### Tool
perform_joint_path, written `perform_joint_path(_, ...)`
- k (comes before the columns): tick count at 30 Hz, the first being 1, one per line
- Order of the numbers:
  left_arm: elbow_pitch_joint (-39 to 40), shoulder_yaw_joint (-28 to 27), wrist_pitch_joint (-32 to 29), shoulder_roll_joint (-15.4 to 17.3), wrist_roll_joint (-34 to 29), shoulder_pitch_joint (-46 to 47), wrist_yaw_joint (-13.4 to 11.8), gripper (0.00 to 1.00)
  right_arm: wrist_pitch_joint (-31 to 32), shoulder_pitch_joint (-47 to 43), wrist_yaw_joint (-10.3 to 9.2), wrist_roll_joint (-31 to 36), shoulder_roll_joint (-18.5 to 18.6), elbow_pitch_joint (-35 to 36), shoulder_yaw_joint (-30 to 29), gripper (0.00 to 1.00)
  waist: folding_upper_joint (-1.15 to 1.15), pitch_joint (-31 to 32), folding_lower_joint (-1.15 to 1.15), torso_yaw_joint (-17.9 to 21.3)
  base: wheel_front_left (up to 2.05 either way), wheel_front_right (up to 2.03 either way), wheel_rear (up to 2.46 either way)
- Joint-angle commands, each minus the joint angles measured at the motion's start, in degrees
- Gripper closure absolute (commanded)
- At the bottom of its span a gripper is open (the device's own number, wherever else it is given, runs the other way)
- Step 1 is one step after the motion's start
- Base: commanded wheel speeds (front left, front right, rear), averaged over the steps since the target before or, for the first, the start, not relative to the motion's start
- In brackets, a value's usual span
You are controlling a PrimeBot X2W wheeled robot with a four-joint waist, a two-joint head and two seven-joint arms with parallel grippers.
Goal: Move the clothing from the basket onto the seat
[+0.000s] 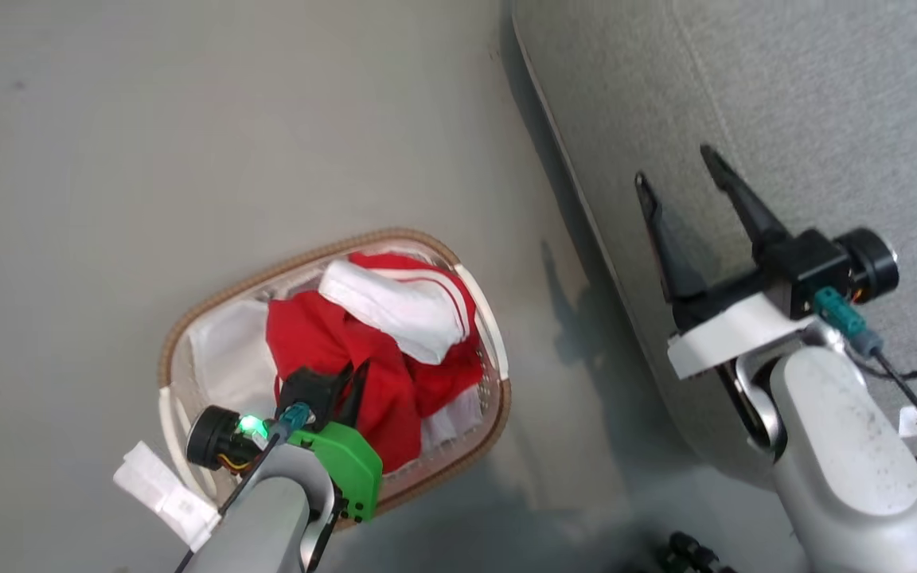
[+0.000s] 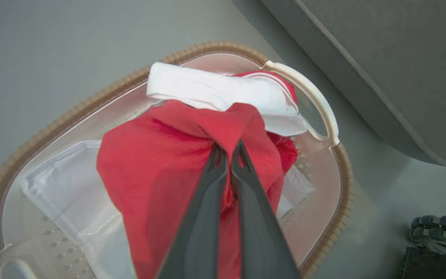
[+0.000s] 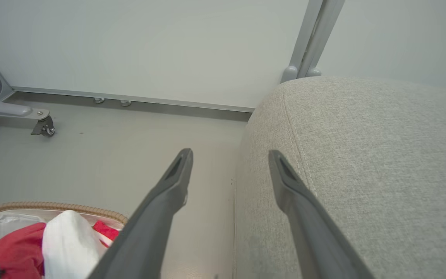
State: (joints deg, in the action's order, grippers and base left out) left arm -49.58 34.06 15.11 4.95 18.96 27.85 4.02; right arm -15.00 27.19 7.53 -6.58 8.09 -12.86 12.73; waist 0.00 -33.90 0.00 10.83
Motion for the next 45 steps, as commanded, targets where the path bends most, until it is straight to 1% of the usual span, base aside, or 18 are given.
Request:
perform_joint_path(1,2.1,-0.9,0.0,0.1,-1.0,-1.9,0.1,1.00,-0.3,-2.3,-0.08,-0.1,0.0,-0.7,-0.1,0.00,0.00,11.4,0.00,-5.0,0.00,0.00,0.00)
perform_joint_path(7,11.4,-6.0,0.1,-0.2,-4.1,-8.3,1.0,1.00,-0.3,-7.8,-0.08,-0.7,-0.6,-2.8,-0.2,0.00,0.00,18.6,0.00,-7.2,0.00,0.00,0.00)
perform_joint_path(11,17.1,-9.0,0.1,-0.5,-6.0,-10.9,1.7,1.00,-0.3,-10.4,-0.08,-0.8,-1.0,-3.7,-0.1,0.00,0.00,21.7,0.00,-8.3,0.00,0.00,0.00)
perform_joint_path(17,26.1,-12.5,0.1,-1.3,-9.1,-12.3,2.4,1.00,-0.3,-13.0,-0.08,-0.9,-1.8,-4.9,0.4,0.00,0.00,25.3,0.00,-9.2,0.00,0.00,0.00)
perform_joint_path(22,33.3,-14.4,0.1,-1.8,-9.4,-12.3,2.5,1.00,-0.3,-14.4,-0.08,-1.0,-2.1,-5.8,1.6,0.00,0.00,27.4,0.00,-9.6,0.00,0.00,0.00)
perform_joint_path(24,35.4,-14.1,0.1,-1.9,-9.1,-12.1,2.9,1.00,-0.3,-15.0,-0.07,-1.6,-2.2,-5.9,2.7,0.00,0.00,28.2,0.00,-9.8,0.00,0.00,0.00)
perform_joint_path(31,40.2,-13.0,0.1,-2.0,-8.5,-12.0,3.1,1.00,-0.3,-14.7,-0.08,-4.5,-0.2,-4.9,10.6,0.00,0.00,30.0,0.00,-10.6,0.00,0.00,0.00)
perform_joint_path(35,41.4,-12.0,0.1,-2.0,-8.4,-12.1,3.3,1.00,-0.3,-10.7,-0.07,-5.9,2.3,-2.9,17.4,0.00,0.00,30.2,0.00,-11.6,0.00,0.00,0.00)
perform_joint_path(38,41.4,-10.5,0.1,-2.0,-9.6,-12.1,3.3,1.00,-0.3,-6.5,-0.08,-6.1,4.3,-2.1,21.9,0.00,0.00,30.2,0.00,-12.6,0.00,0.00,0.00)
perform_joint_path(42,41.7,-8.1,0.1,-2.0,-9.5,-12.3,3.4,1.00,-0.3,-0.4,-0.08,-7.7,6.4,-4.5,27.3,0.00,0.00,30.2,0.00,-14.5,0.00,0.00,0.00)
perform_joint_path(45,42.2,-6.0,0.1,-2.0,-8.8,-12.0,3.5,1.00,-0.3,3.8,-0.08,-9.5,7.2,-8.2,32.1,0.00,0.00,30.4,0.00,-16.3,0.00,0.00,0.00)
